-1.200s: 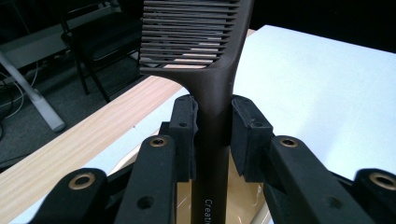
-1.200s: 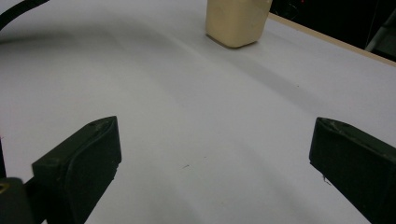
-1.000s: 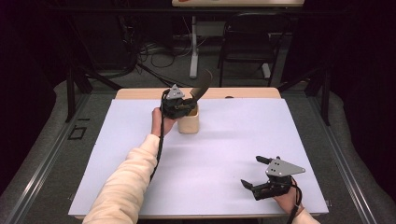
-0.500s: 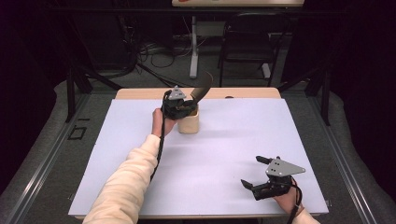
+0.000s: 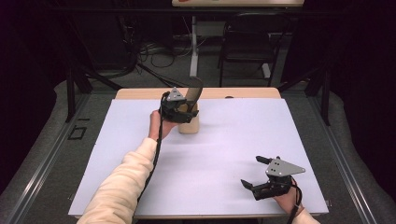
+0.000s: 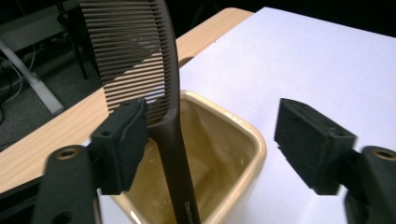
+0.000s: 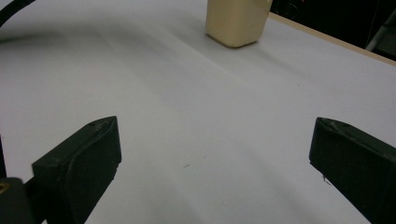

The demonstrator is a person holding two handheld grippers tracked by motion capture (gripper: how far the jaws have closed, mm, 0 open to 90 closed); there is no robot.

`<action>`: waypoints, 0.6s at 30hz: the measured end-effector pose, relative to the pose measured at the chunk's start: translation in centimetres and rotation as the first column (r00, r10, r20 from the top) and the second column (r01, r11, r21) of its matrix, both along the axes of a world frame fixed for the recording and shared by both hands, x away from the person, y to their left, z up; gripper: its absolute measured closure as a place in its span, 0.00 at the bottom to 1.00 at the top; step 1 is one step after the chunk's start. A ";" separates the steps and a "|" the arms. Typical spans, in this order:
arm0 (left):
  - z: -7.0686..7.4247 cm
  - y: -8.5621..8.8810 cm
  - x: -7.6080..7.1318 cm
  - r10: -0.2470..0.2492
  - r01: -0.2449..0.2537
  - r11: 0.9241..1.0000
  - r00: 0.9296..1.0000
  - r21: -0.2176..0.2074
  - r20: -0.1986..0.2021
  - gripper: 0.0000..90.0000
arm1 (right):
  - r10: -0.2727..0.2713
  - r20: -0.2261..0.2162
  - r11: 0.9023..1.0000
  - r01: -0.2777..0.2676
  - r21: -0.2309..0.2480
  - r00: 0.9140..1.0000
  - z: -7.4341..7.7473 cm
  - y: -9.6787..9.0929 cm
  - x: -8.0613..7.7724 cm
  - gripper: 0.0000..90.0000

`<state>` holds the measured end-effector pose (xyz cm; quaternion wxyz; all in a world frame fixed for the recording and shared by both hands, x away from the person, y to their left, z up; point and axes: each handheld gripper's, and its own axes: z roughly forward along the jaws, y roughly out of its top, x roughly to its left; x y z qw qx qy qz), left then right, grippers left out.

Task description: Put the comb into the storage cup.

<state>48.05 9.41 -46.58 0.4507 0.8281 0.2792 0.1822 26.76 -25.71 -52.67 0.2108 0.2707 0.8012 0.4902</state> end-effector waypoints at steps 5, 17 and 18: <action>0.9 0.5 -0.9 0.004 -0.004 1.000 1.000 0.002 -0.007 0.14 | -0.001 -0.002 1.000 0.001 0.002 1.000 0.0 0.0 0.1 0.02; 2.4 2.1 -2.7 0.040 -0.038 0.998 0.999 0.042 -0.032 0.00 | 0.004 0.001 1.000 -0.004 0.001 1.000 0.0 0.2 0.0 0.02; 2.5 2.3 -2.9 0.040 -0.038 0.998 0.999 0.046 -0.030 0.00 | 0.005 0.000 1.000 -0.005 0.001 1.000 0.0 0.2 0.0 0.02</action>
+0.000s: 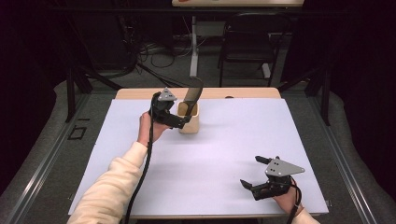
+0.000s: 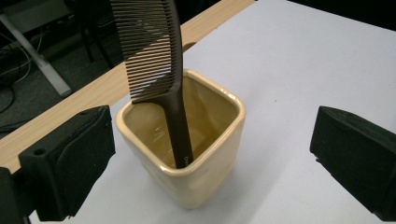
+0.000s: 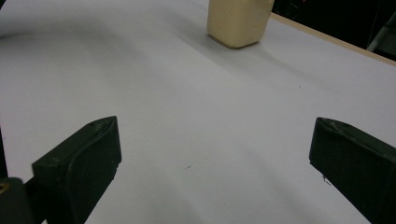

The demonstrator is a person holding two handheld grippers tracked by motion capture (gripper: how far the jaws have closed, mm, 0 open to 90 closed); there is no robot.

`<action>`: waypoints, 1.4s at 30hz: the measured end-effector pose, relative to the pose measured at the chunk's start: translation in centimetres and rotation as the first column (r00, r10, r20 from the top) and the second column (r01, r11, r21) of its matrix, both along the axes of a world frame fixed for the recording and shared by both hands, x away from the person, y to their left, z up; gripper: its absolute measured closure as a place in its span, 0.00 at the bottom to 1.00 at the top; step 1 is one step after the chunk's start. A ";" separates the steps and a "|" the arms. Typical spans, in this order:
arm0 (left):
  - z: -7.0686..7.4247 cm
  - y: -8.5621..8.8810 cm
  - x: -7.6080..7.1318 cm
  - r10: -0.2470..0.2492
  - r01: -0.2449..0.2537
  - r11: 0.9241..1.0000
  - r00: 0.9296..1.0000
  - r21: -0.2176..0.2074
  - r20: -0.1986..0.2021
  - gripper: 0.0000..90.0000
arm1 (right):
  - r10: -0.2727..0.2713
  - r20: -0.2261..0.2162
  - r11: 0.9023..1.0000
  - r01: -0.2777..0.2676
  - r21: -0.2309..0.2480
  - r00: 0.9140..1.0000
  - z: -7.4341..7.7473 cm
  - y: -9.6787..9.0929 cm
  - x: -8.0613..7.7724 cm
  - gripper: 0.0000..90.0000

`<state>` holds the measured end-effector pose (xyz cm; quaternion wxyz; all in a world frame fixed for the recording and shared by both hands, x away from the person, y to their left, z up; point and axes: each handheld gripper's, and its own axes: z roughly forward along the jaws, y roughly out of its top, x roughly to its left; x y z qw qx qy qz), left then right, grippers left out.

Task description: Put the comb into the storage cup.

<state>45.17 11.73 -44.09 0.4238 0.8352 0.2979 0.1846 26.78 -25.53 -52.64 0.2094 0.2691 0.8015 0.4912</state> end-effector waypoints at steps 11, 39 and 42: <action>0.5 2.0 -1.2 0.034 -0.034 0.999 0.999 -0.004 -0.014 0.00 | -0.002 -0.005 1.000 0.002 0.002 1.000 -0.1 -0.1 0.1 0.02; 0.5 5.1 -4.5 0.099 -0.099 0.995 0.995 0.021 -0.012 0.00 | -0.003 -0.013 1.000 0.003 0.001 1.000 0.0 0.0 0.1 0.02; 0.4 5.6 -5.0 0.106 -0.106 0.994 0.994 0.026 -0.016 0.00 | -0.004 -0.015 1.000 0.004 0.002 1.000 -0.1 0.0 0.1 0.02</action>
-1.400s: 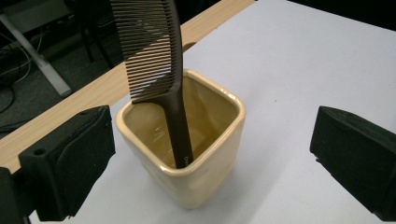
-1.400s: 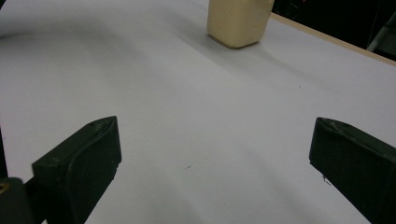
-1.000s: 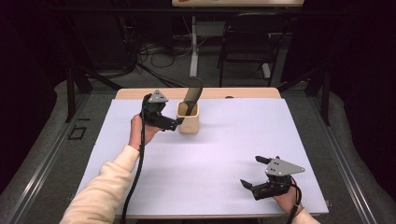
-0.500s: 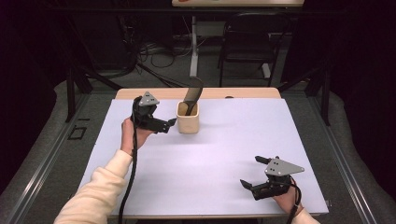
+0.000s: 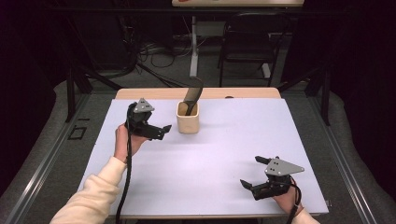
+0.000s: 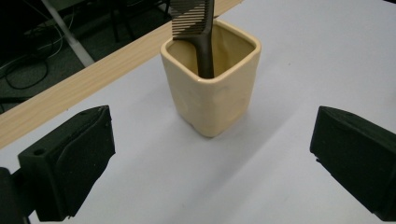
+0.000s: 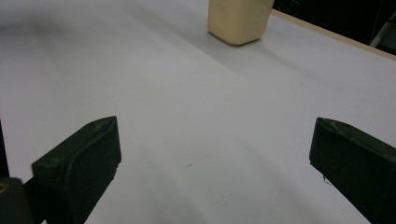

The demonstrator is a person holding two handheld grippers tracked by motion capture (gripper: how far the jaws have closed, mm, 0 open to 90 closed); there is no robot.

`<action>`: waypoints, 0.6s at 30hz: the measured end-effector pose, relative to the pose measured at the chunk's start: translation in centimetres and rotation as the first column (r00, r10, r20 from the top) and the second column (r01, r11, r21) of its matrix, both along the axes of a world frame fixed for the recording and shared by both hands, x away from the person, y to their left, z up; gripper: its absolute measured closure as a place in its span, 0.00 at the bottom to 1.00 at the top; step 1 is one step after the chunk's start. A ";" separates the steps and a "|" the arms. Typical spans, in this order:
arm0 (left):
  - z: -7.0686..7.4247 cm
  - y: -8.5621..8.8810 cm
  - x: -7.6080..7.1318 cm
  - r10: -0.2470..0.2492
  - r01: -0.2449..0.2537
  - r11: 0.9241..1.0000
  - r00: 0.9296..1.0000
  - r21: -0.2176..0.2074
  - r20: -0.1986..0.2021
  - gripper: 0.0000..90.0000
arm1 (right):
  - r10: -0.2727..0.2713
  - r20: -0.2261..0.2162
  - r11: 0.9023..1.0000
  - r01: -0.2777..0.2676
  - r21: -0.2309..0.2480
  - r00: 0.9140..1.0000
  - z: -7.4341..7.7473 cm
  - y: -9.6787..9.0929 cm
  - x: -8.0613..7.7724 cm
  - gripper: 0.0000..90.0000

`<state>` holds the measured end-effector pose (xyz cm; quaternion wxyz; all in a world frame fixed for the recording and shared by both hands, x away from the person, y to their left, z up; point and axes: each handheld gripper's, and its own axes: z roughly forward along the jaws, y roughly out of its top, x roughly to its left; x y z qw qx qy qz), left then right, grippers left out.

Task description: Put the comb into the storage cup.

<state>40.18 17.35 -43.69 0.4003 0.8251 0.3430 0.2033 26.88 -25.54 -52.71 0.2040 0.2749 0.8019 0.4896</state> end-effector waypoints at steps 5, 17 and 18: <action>-0.1 0.8 -0.9 0.016 -0.016 1.000 1.000 -0.004 0.005 0.00 | 0.002 -0.004 1.000 -0.002 0.003 1.000 0.0 0.1 0.0 0.02; -1.5 2.3 -3.2 0.047 -0.047 0.999 0.999 -0.003 0.001 0.00 | 0.003 -0.014 1.000 -0.003 0.023 1.000 0.1 0.0 0.0 0.02; -1.7 2.4 -3.3 0.051 -0.051 0.999 0.999 -0.004 0.000 0.00 | 0.004 -0.017 1.000 -0.004 0.027 1.000 0.1 0.0 0.0 0.02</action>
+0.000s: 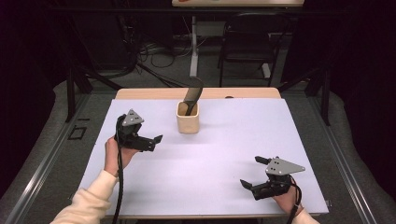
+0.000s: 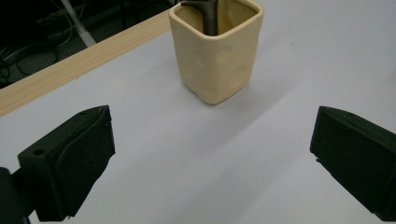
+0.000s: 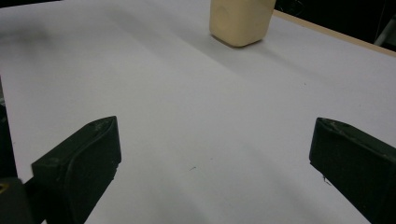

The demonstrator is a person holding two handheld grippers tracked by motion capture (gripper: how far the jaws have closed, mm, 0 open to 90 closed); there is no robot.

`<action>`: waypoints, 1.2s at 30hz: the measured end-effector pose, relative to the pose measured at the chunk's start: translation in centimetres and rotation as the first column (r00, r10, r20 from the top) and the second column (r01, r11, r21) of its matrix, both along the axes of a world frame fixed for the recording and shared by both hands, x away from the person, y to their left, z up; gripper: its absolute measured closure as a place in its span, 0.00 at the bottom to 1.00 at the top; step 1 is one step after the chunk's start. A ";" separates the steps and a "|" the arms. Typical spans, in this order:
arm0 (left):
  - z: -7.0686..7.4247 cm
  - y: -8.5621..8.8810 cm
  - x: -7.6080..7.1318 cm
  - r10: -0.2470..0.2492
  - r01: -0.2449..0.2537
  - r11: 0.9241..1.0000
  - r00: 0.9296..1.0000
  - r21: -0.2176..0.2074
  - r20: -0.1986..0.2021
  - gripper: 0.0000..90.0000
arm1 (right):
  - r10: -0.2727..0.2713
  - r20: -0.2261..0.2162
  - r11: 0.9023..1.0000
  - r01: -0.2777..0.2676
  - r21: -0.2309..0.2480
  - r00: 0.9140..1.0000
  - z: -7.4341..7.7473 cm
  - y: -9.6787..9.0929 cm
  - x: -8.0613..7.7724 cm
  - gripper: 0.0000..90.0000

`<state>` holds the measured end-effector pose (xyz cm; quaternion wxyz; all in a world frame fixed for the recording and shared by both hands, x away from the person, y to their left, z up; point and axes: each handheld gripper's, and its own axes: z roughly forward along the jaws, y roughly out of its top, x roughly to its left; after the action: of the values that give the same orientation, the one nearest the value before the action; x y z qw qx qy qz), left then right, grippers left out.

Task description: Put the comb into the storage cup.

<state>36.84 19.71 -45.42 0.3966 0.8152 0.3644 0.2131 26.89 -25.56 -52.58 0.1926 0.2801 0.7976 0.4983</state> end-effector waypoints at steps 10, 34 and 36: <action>-0.7 0.9 -1.9 0.011 -0.011 1.000 1.000 -0.015 0.009 0.00 | -0.006 0.001 1.000 0.006 -0.007 1.000 0.0 0.0 0.0 0.02; -2.9 1.7 -5.5 0.030 -0.029 0.999 0.999 -0.043 0.038 0.00 | -0.014 0.000 1.000 0.014 -0.008 1.000 0.1 0.0 0.0 0.03; -3.1 1.8 -5.7 0.025 -0.024 0.999 0.999 -0.039 0.042 0.00 | -0.014 -0.005 1.000 0.014 -0.010 1.000 0.0 0.0 0.0 0.03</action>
<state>31.12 21.56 -48.47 0.4172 0.7982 0.3700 0.2280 26.91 -25.59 -52.54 0.1955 0.2858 0.7987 0.4922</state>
